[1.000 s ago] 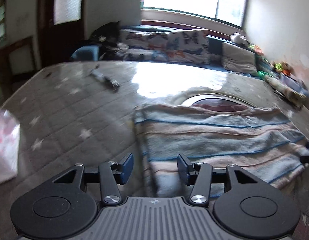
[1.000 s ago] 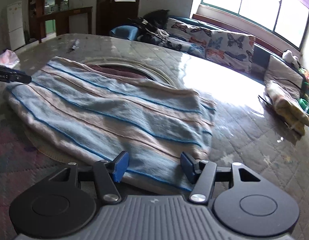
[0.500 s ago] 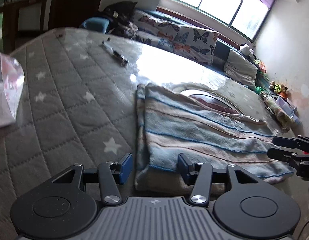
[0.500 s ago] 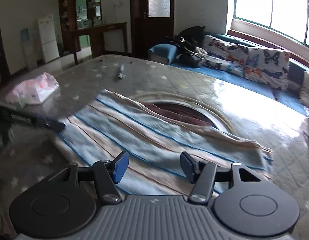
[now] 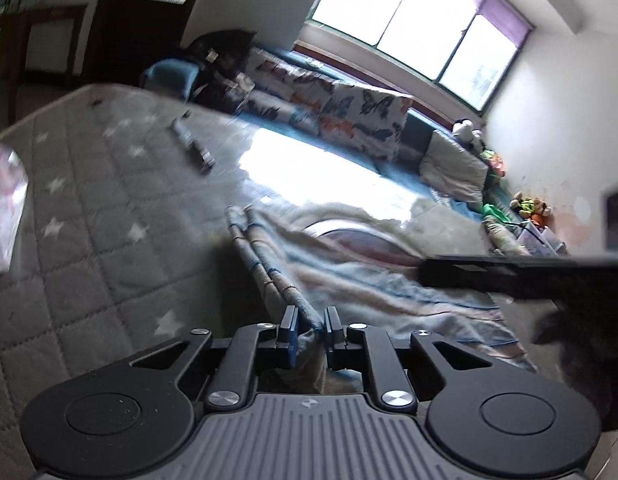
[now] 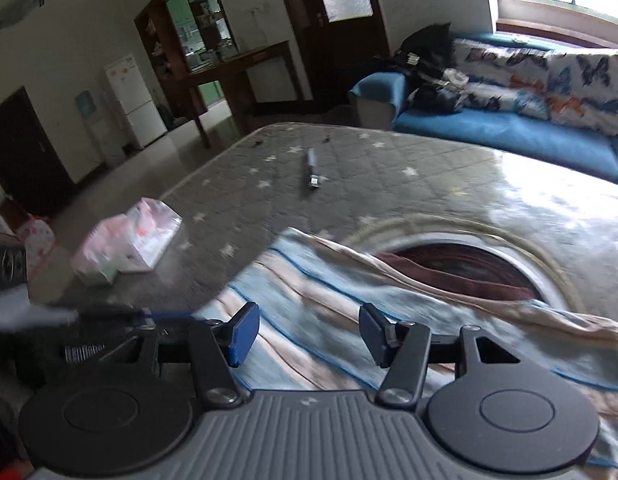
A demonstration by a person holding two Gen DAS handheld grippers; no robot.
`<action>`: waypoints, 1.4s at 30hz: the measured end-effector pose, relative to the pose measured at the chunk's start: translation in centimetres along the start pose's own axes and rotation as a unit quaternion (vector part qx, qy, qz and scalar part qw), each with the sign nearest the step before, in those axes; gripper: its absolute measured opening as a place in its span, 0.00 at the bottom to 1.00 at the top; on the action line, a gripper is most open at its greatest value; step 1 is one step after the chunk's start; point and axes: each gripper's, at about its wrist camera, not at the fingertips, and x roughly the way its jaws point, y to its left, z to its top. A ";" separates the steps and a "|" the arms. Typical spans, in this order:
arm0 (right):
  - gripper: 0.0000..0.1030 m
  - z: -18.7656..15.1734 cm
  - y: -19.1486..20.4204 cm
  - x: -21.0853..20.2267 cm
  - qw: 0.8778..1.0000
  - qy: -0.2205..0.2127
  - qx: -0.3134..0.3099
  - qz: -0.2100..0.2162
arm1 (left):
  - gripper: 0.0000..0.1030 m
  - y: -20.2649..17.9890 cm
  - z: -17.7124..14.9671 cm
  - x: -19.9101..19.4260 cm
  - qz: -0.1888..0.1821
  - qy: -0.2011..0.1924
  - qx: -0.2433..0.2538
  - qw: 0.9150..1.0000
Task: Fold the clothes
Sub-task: 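Grasp the towel edge with the right gripper, then lift the towel edge with the right gripper and fold it over the towel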
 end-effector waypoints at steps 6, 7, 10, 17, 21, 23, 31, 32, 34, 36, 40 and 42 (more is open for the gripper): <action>0.55 2.3 1.2 3.6 0.999 0.036 0.009 0.036 | 0.13 -2.3 0.2 0.4 -0.017 -0.006 0.020 1.000; 0.55 2.5 1.3 4.2 0.998 0.046 0.010 0.042 | 0.13 -2.6 0.2 0.5 -0.020 -0.006 0.023 1.000; 0.55 2.8 1.6 5.6 0.997 0.065 0.009 0.048 | 0.12 -3.4 0.1 0.9 -0.026 -0.003 0.031 0.999; 0.55 3.1 1.7 8.3 0.994 0.098 0.007 0.048 | 0.12 -3.1 -0.4 1.1 -0.025 -0.001 0.030 0.999; 0.55 3.5 3.0 9.6 0.992 0.119 -0.016 0.045 | 0.12 -2.1 -0.2 1.2 -0.017 0.000 0.013 1.000; 0.55 3.7 3.9 10.5 0.990 0.134 -0.032 0.031 | 0.12 -2.3 -0.2 1.2 -0.024 0.000 0.009 1.000; 0.48 3.9 5.7 11.9 0.977 0.181 -0.105 -0.032 | 0.10 -3.2 -0.6 1.7 -0.045 0.001 0.016 0.999; 0.44 3.9 5.9 12.1 0.975 0.186 -0.114 -0.040 | 0.10 -3.3 -0.7 1.8 -0.048 0.002 0.017 0.999; 0.27 3.8 5.7 12.0 0.974 0.187 -0.117 -0.044 | 0.13 -3.4 -0.9 1.8 -0.054 0.007 0.020 0.998; 0.24 3.5 5.2 11.6 0.976 0.179 -0.113 -0.041 | 0.15 -3.4 -1.1 1.5 -0.063 0.008 0.026 0.998; 0.14 3.2 3.9 9.6 0.985 0.147 -0.088 -0.021 | 0.41 -3.3 -1.7 -0.4 -0.103 -0.007 0.056 0.993; 0.12 3.0 3.0 8.3 0.989 0.126 -0.074 -0.018 | 0.50 -3.3 -1.9 -1.6 -0.128 -0.019 0.073 0.989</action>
